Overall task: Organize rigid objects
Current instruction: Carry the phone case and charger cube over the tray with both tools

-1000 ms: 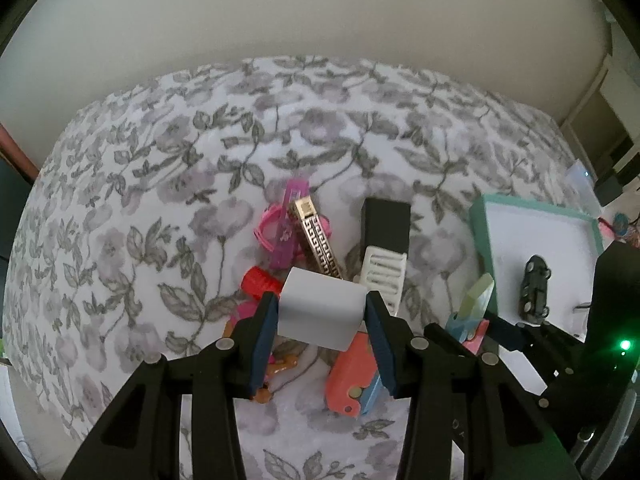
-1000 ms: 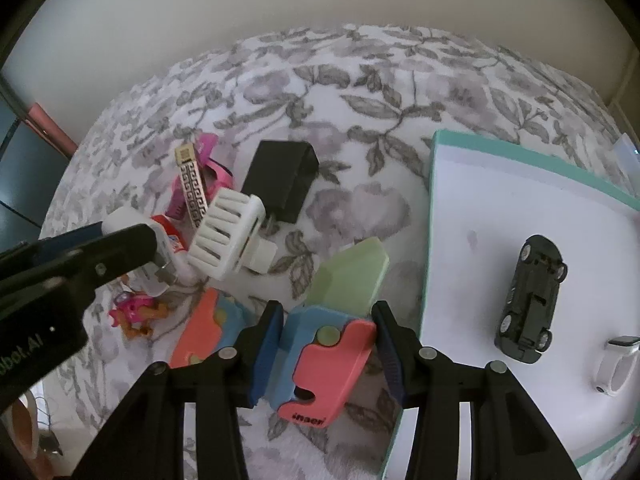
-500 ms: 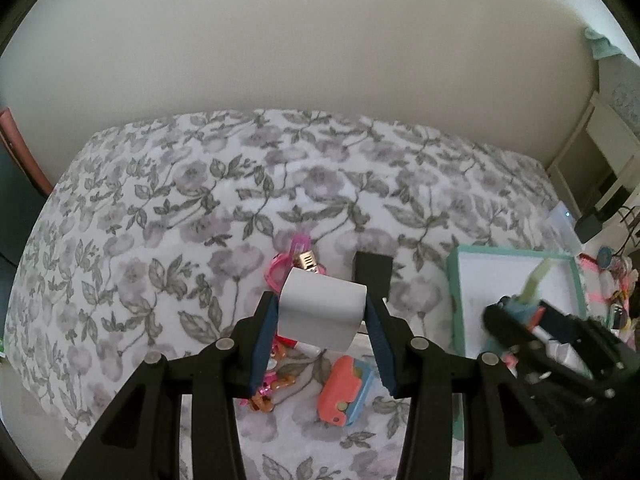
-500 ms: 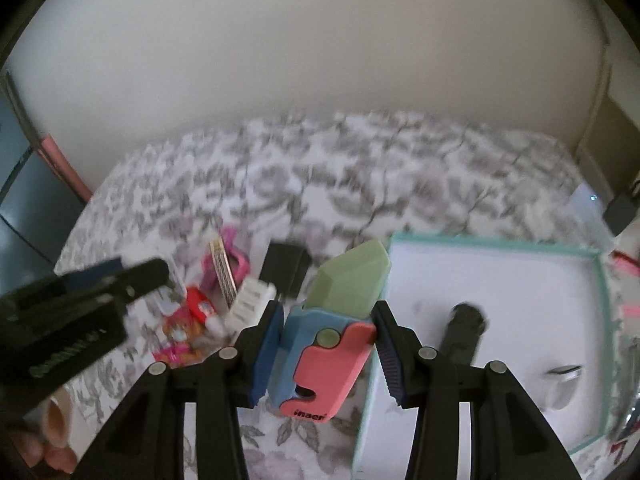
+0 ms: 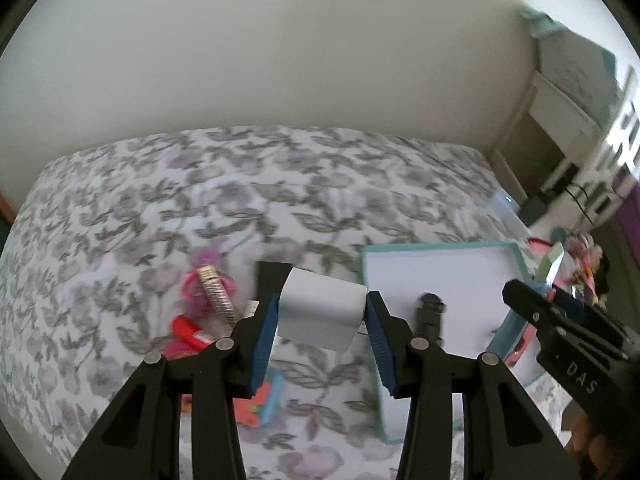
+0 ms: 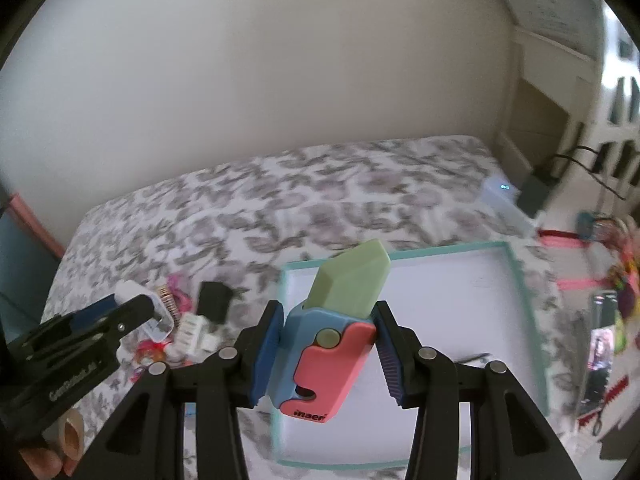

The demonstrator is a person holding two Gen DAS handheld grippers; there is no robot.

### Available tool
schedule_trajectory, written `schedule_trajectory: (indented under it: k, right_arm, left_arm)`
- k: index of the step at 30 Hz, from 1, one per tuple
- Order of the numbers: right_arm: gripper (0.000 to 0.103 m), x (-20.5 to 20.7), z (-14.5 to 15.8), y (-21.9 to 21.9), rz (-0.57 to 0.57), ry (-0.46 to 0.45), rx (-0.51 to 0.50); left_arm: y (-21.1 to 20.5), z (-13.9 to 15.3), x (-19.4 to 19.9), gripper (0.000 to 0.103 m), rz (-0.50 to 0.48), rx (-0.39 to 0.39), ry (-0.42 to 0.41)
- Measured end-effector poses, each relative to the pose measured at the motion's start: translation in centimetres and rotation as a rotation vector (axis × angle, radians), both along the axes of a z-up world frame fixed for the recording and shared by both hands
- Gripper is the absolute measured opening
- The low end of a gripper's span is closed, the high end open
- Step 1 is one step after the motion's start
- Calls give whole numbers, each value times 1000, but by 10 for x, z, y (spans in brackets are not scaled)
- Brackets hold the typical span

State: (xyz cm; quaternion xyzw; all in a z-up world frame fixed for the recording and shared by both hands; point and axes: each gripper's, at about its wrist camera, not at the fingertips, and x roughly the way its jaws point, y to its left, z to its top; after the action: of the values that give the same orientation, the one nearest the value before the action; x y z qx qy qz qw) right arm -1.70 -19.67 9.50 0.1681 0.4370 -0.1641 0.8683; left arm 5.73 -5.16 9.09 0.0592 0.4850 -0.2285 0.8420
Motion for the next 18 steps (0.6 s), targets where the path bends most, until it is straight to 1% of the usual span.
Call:
schedule_trajectory:
  k: [5,7,10,14,16,18]
  right_arm:
    - [48,-19,0,-20,-69,40,-51]
    - [48,-25,-3,-26,-89,64,-61]
    - [48,-29,-10,-36,-102,84,-47]
    - [48,-26,-32,-38,-74,165,-68]
    - [49,-24,-49,-40,-59,205,-34]
    - [49,-22,-66,-42,-52,241,2]
  left_arm:
    - [-31,-5,-13,46,-73,19,17]
    - [-43,-9,-19,46,-101,40,19]
    - [-59,-20,-26,46,-140,87,31]
    - [-78,-41,-32,46,-185,138,77]
    - [-83,-50,-34,46,-202,154,100]
    - [-88,-61,-36,46,-210,187,116]
